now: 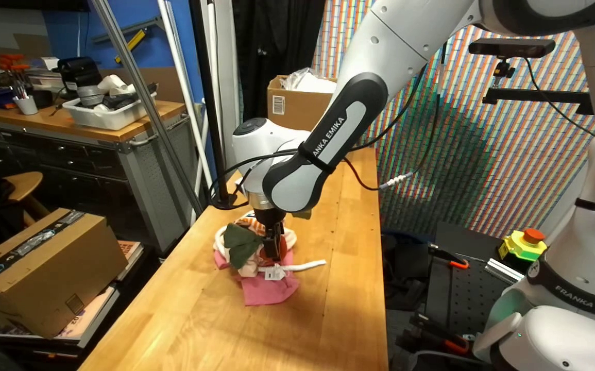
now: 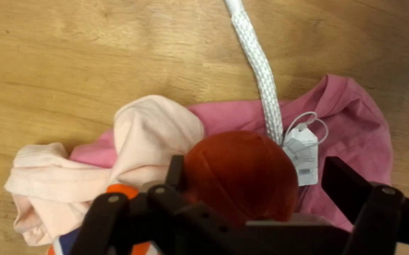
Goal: Move all the objects in the middle of the table to the right
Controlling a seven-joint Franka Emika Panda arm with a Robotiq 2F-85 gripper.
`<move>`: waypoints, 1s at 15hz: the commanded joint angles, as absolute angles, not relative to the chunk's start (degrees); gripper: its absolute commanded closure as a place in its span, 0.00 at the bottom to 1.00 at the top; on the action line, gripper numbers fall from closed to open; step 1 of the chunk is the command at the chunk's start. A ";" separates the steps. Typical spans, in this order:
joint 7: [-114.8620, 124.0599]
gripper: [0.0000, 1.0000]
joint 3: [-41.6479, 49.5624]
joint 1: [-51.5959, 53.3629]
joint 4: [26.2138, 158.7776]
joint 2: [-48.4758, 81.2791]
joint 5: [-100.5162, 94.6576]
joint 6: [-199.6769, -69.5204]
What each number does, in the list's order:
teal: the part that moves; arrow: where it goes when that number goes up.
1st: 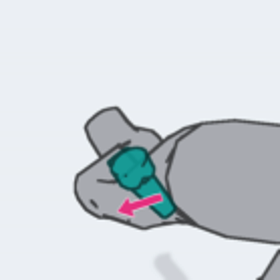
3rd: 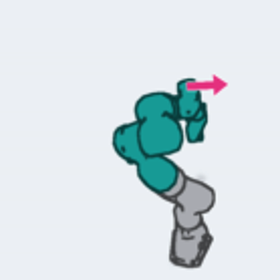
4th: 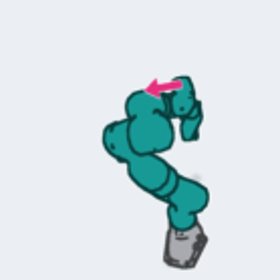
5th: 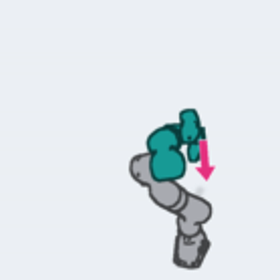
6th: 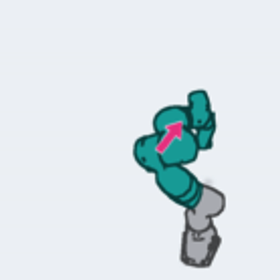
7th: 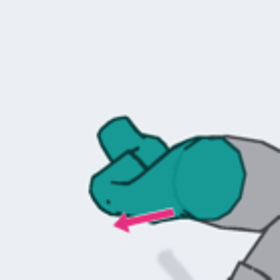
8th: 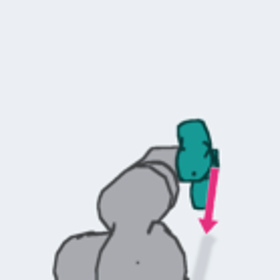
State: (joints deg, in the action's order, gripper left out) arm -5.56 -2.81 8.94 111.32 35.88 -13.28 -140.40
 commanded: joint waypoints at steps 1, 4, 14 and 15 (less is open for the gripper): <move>-1.67 0.00 0.56 11.85 110.64 37.78 -18.58 -143.97; 0.10 0.00 1.76 12.87 110.30 38.46 -20.60 -144.40; 4.03 0.87 4.45 13.63 108.56 35.87 -22.09 -143.01; 4.27 0.91 5.06 13.81 108.75 35.02 -22.66 -142.23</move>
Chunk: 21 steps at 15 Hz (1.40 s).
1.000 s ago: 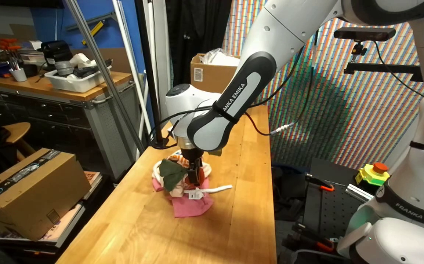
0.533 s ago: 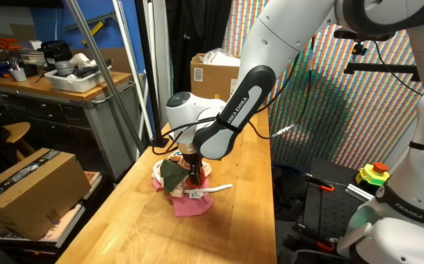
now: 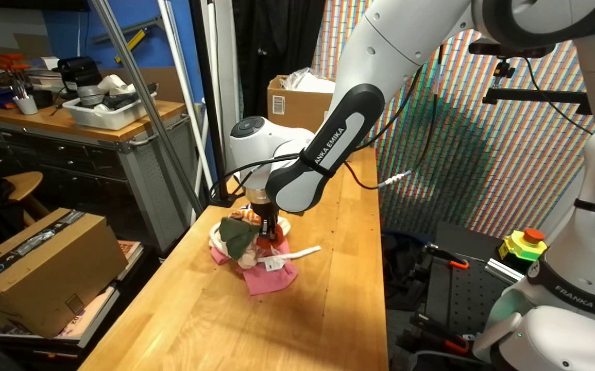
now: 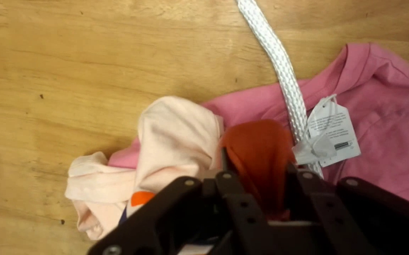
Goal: Move all the objects in the middle of the table to the right
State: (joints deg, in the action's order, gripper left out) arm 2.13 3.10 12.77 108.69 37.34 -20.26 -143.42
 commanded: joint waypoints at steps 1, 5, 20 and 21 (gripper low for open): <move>3.63 0.92 5.17 13.49 109.04 33.83 -22.76 -140.42; 1.64 0.91 4.79 11.99 110.01 28.37 -22.46 -129.11; 14.24 0.91 11.79 0.24 103.39 20.65 -46.38 -126.99; 16.00 0.92 12.65 -1.17 102.48 21.22 -47.25 -128.04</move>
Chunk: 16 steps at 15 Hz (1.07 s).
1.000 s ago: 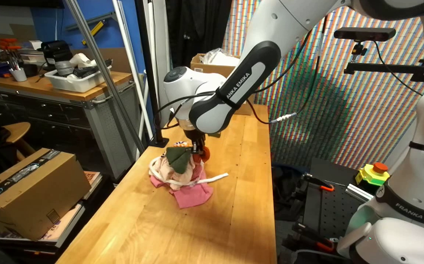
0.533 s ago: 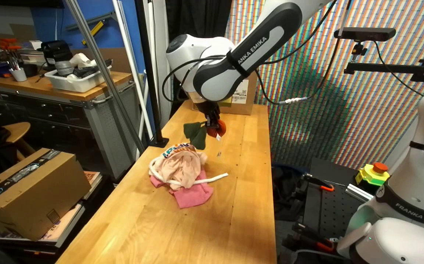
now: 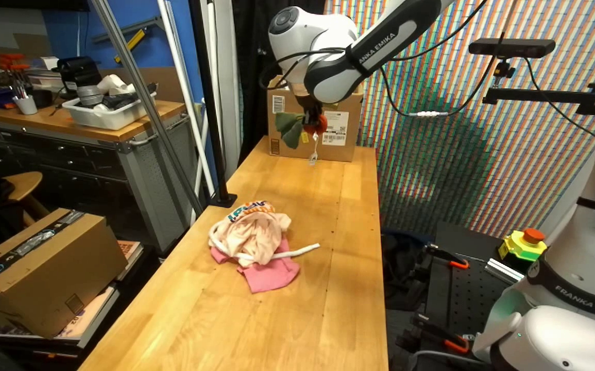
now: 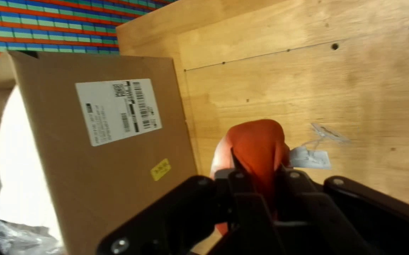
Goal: Move all the objects in the middle of the table to the right
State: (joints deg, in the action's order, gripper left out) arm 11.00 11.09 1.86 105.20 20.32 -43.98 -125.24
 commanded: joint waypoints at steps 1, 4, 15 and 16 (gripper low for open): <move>18.11 0.92 13.39 -2.19 101.89 21.61 -48.15 -128.91; 24.20 0.92 15.26 -5.41 99.95 23.34 -48.03 -131.49; 50.33 0.60 20.79 -6.35 94.61 31.61 -50.83 -132.15; 51.43 0.58 20.74 -6.25 94.64 32.06 -51.21 -131.47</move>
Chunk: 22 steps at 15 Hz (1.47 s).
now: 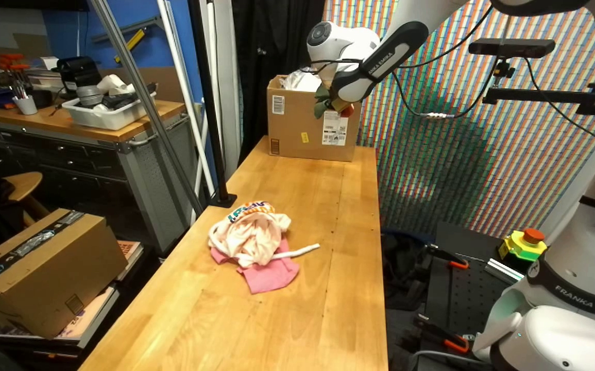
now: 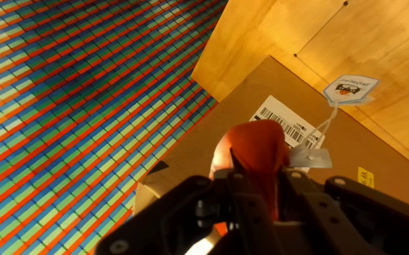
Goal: Move all the objects in the middle of the table to the right
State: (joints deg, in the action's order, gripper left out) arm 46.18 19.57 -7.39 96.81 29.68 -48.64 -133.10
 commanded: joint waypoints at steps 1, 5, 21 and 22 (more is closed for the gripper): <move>52.66 0.52 20.76 -6.16 94.85 32.48 -51.89 -131.17; 55.41 0.20 19.87 -5.55 96.23 33.24 -53.26 -129.61; 31.68 0.00 5.13 -3.59 110.54 20.16 -37.59 -137.97; 28.57 0.00 4.44 -3.21 110.75 19.80 -35.40 -138.46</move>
State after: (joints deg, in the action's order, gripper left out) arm 36.65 5.95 -3.77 107.38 23.28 -40.59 -135.68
